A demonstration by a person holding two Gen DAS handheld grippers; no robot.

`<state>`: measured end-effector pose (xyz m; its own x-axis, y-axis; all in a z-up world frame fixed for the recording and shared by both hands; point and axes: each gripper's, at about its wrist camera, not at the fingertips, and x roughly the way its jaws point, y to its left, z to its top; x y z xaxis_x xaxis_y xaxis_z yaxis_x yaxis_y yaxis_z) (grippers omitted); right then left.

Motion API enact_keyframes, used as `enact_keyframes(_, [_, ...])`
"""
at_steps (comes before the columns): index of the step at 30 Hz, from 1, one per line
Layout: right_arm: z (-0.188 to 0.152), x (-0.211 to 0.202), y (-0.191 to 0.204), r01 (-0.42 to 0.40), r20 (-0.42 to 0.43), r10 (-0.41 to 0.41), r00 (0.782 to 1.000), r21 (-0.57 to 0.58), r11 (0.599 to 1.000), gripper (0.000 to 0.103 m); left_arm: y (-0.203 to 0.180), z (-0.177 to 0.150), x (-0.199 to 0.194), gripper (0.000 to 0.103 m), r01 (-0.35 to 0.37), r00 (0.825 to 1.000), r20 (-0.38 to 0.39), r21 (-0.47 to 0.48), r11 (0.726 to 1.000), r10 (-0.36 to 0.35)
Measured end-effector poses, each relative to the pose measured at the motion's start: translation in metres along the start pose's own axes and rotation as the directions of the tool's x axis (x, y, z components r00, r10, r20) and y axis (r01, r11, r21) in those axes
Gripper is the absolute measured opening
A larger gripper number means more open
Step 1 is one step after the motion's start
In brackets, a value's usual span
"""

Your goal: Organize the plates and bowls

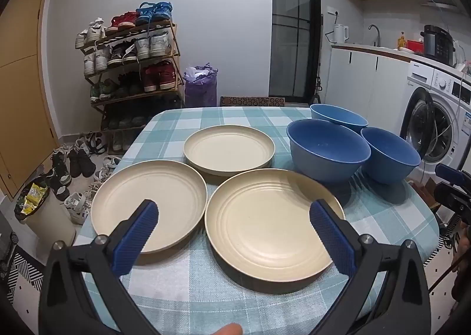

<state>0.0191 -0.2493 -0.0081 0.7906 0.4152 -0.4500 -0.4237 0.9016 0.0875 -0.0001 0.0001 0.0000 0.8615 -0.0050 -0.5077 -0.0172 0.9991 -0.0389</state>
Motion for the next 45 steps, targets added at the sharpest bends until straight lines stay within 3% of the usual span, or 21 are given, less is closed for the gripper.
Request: enact_keyframes(45, [0.0010,-0.0054,-0.0024,0.003,0.021,-0.003,1.000,-0.009,1.000,0.102,0.0038,0.0020,-0.0022,0.103,-0.009,1.000,0.006,0.001,1.000,0.009])
